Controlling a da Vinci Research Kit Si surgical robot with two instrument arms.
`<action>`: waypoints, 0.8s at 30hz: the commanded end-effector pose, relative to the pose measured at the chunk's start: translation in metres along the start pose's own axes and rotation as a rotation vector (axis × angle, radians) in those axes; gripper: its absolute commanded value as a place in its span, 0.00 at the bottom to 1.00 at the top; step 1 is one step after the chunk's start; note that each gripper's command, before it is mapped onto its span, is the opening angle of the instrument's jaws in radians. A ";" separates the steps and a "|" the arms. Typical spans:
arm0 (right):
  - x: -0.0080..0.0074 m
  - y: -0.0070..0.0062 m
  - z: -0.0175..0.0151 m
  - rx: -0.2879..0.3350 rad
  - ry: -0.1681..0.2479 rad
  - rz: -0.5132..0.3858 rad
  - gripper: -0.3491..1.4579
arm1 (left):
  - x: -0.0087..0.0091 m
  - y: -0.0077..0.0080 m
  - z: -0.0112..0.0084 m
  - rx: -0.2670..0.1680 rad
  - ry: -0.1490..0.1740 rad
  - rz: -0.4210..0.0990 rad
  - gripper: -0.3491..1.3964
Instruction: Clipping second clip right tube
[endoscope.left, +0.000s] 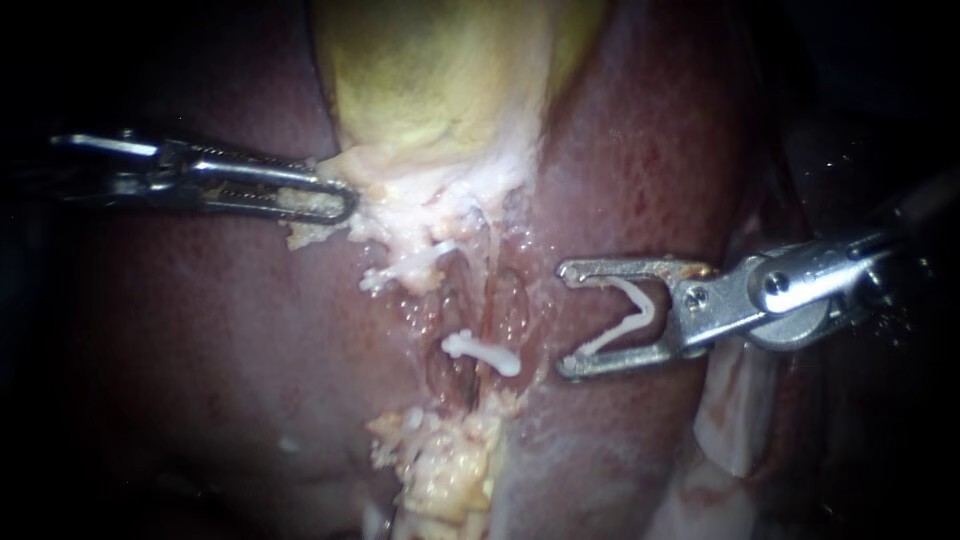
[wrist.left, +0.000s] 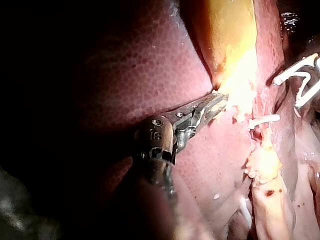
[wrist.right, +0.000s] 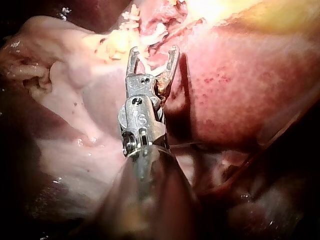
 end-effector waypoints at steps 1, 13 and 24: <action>0.0000 0.0000 0.0000 0.000 0.000 0.000 0.47 | 0.0002 0.0002 -0.0005 -0.004 -0.001 -0.001 0.00; 0.0001 0.0001 0.0002 0.010 0.002 0.001 0.47 | 0.0035 0.0023 -0.0072 0.008 0.023 -0.007 0.00; 0.0002 0.0002 0.0044 0.082 0.056 0.194 0.44 | 0.0033 0.0027 -0.0068 0.012 0.028 -0.006 0.00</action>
